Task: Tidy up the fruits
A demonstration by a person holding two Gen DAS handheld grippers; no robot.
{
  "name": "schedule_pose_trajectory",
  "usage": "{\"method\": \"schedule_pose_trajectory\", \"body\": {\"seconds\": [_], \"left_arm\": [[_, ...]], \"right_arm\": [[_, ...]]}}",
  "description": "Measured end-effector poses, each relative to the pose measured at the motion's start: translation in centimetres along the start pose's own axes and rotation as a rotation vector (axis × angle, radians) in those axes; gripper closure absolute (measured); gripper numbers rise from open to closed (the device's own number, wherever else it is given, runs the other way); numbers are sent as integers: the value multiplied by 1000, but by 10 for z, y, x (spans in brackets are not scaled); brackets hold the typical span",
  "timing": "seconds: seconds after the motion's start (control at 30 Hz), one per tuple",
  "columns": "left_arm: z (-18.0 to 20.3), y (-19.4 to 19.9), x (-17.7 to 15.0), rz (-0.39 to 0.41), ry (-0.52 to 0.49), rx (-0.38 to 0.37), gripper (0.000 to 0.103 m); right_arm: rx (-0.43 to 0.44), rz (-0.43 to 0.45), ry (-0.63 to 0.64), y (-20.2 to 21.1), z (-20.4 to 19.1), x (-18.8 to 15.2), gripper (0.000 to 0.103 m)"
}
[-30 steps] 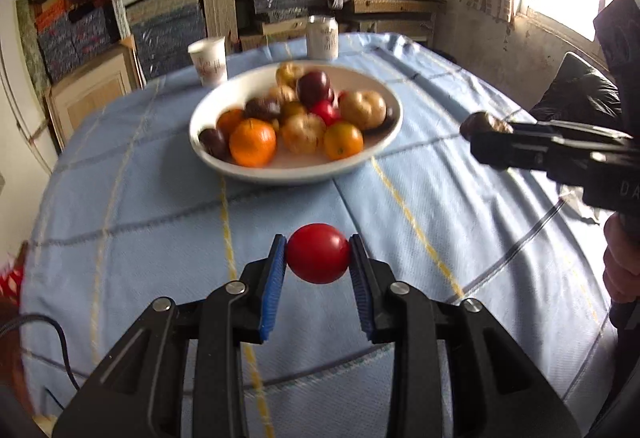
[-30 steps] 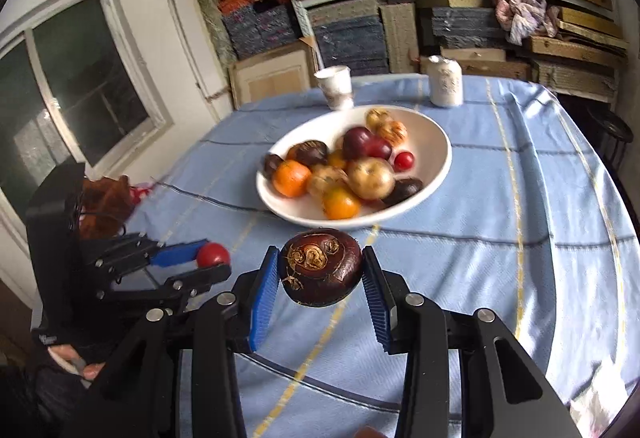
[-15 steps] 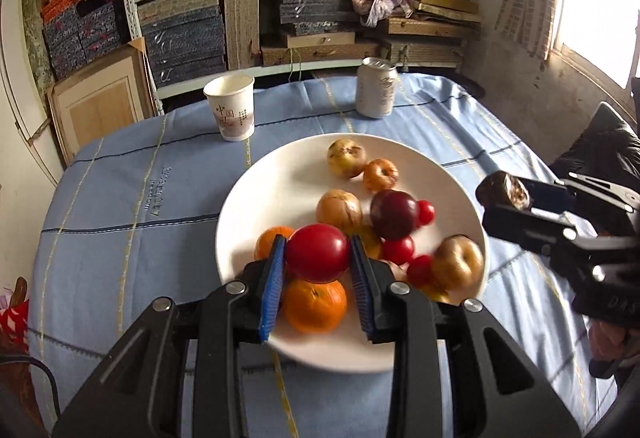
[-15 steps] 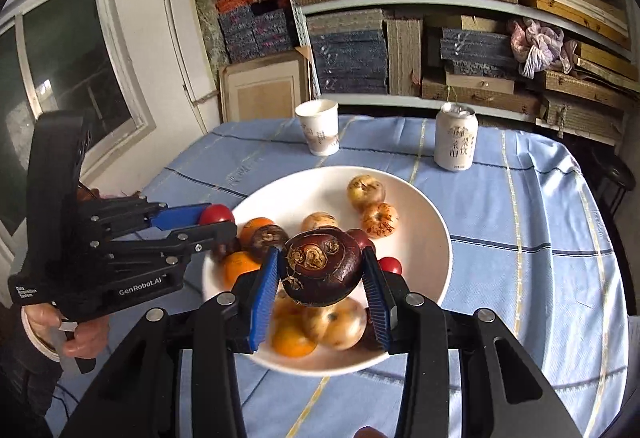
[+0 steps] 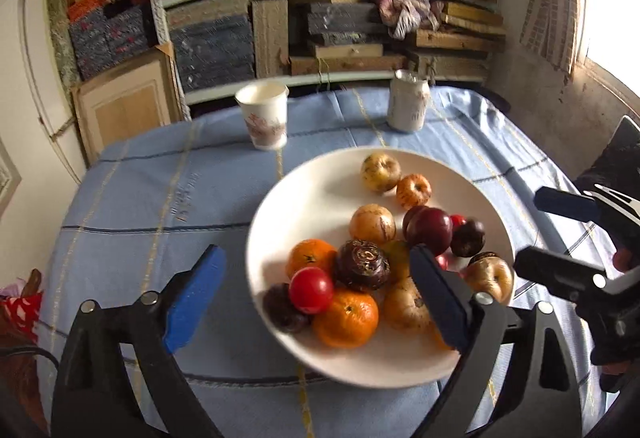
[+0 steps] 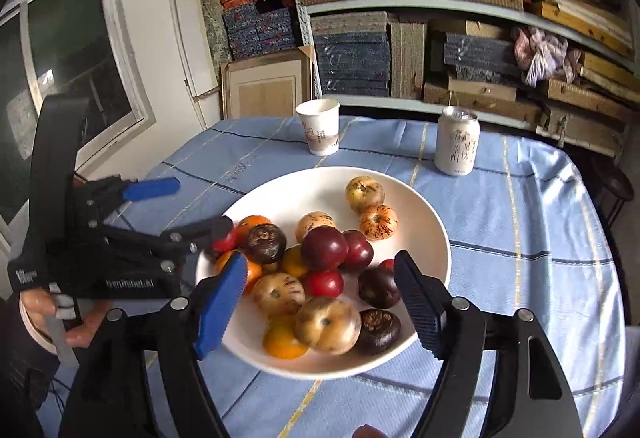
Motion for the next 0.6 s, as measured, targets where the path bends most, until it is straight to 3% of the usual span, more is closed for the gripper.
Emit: {"method": "schedule_pose_trajectory", "body": {"seconds": [0.03, 0.1, 0.37, 0.6], "left_arm": [[-1, 11, -1, 12, -4, 8, 7], [-2, 36, -7, 39, -3, 26, 5], [5, 124, -61, 64, -13, 43, 5], [13, 171, -119, 65, -8, 50, 5]], "right_arm": [[-17, 7, 10, 9, -5, -1, 12], [-41, 27, 30, 33, -18, -7, 4], [-178, 29, 103, 102, -67, -48, 4], [-196, 23, 109, 138, -93, -88, 4]]}}
Point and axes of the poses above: each gripper's, at about its wrist camera, not at the fingertips, and y roughly against the way its jaws point, z to its right, x to its top, the point moved 1 cm from there along -y, roughly the way its jaws point, and after that the axes turned 6 degrees about y, right-handed, at the moved point
